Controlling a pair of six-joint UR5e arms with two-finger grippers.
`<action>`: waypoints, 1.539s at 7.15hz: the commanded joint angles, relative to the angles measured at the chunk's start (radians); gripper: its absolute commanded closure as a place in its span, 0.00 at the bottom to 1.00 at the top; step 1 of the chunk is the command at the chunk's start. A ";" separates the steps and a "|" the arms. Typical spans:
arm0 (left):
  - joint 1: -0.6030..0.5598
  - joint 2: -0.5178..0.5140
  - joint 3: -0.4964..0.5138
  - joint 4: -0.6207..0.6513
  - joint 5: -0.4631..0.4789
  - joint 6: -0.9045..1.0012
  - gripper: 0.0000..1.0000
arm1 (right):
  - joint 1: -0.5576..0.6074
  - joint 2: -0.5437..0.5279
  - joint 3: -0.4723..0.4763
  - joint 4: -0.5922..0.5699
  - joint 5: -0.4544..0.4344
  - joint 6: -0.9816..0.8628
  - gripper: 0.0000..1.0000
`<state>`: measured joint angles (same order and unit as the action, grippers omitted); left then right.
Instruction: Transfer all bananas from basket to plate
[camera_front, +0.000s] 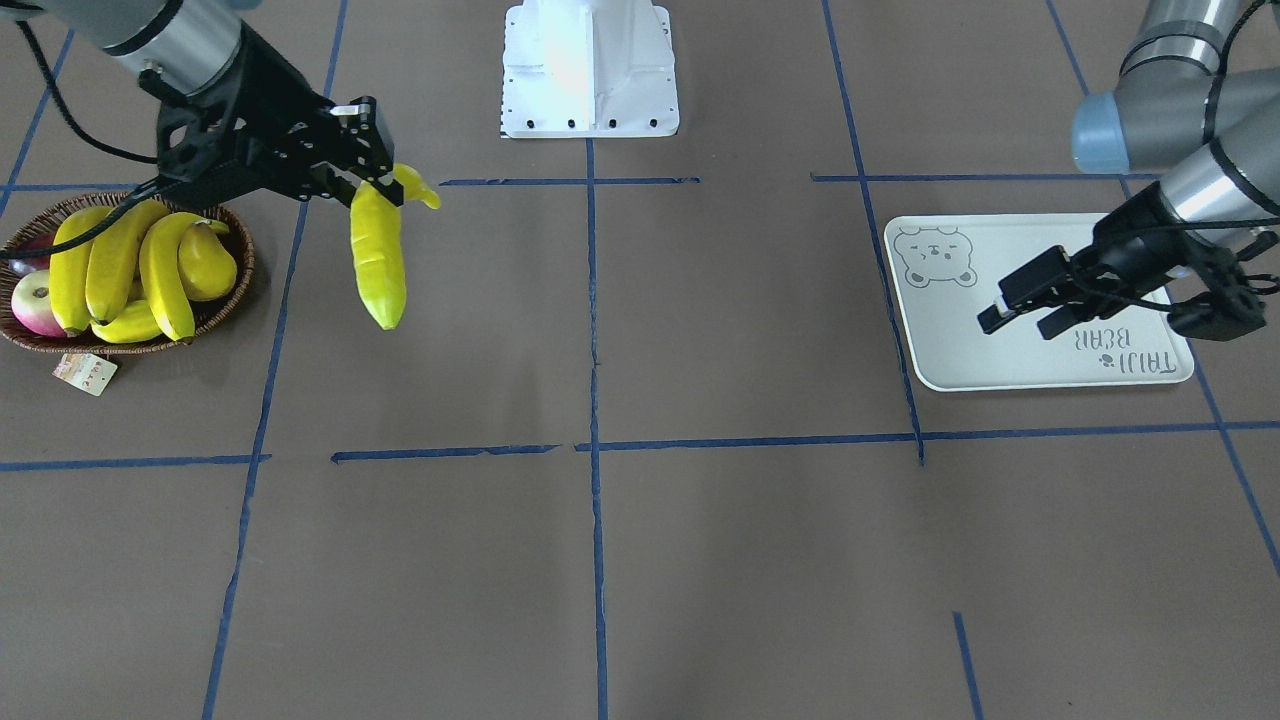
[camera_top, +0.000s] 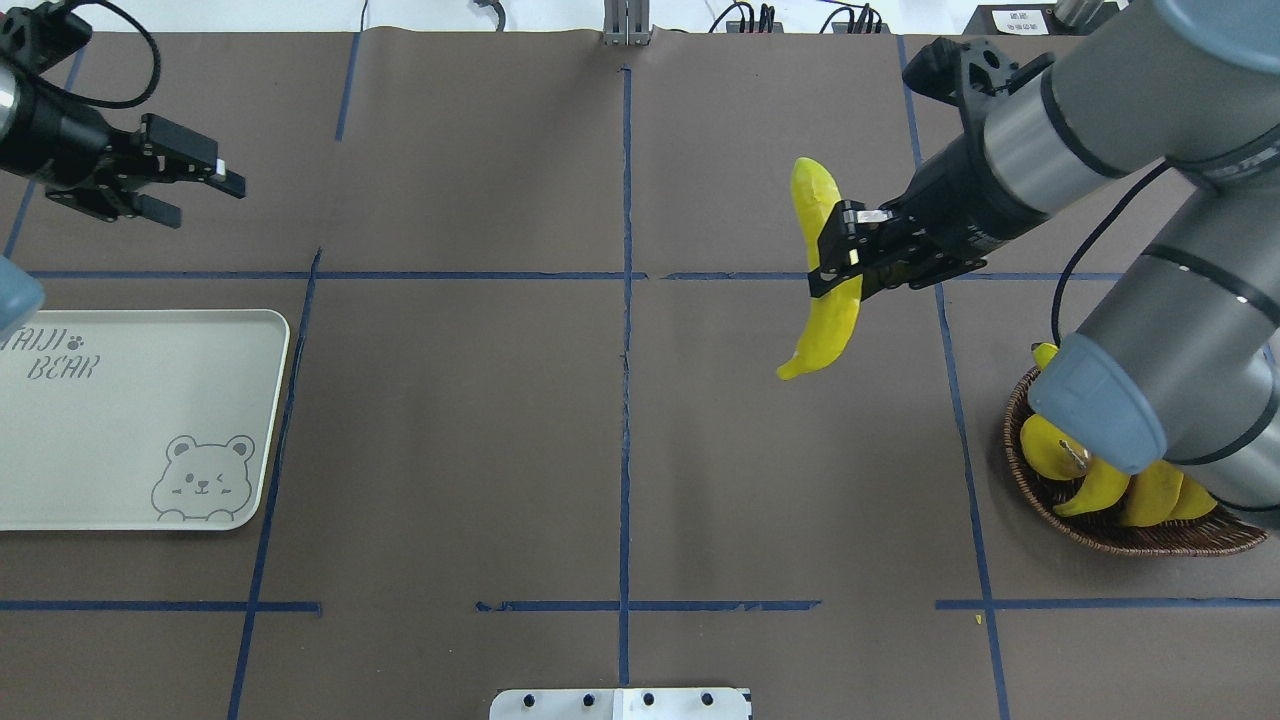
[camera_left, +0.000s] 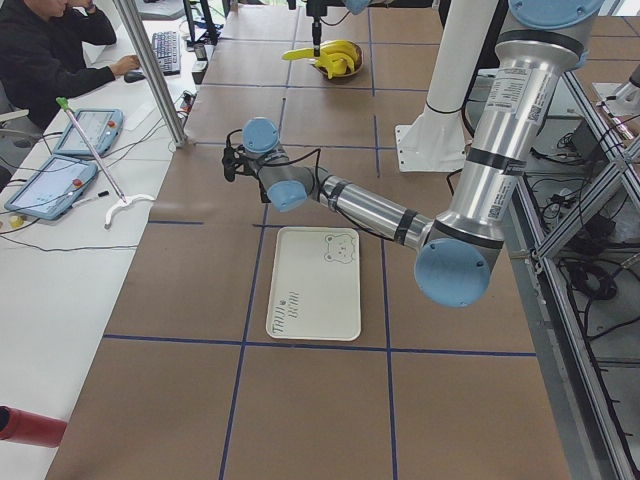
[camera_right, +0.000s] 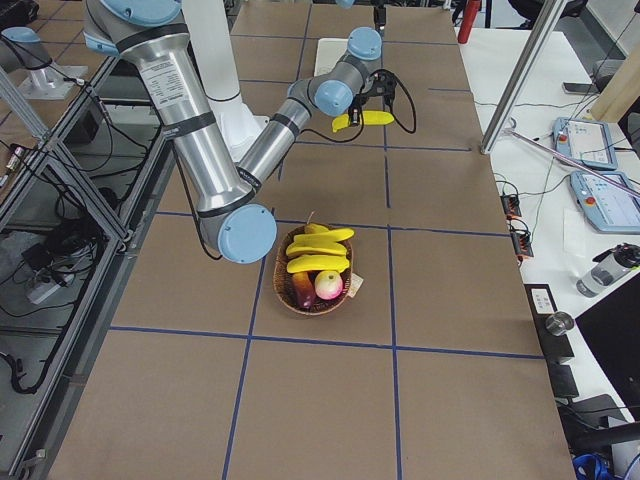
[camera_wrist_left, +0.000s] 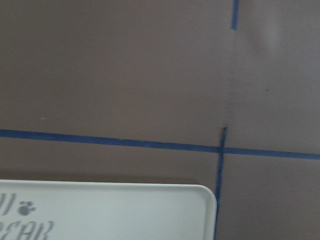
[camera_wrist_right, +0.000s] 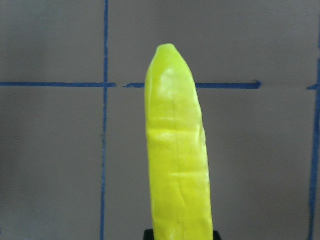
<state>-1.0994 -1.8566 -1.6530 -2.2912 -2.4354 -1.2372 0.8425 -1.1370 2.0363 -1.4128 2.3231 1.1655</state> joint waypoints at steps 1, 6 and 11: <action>0.128 -0.090 0.027 -0.245 0.167 -0.326 0.00 | -0.100 0.012 -0.007 0.182 -0.132 0.181 0.99; 0.320 -0.249 0.010 -0.369 0.312 -0.633 0.01 | -0.201 0.103 -0.036 0.207 -0.200 0.212 0.99; 0.417 -0.305 0.004 -0.364 0.315 -0.699 0.01 | -0.272 0.152 -0.061 0.206 -0.254 0.221 0.99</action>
<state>-0.7038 -2.1582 -1.6458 -2.6549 -2.1201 -1.9293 0.5764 -0.9868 1.9774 -1.2072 2.0754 1.3862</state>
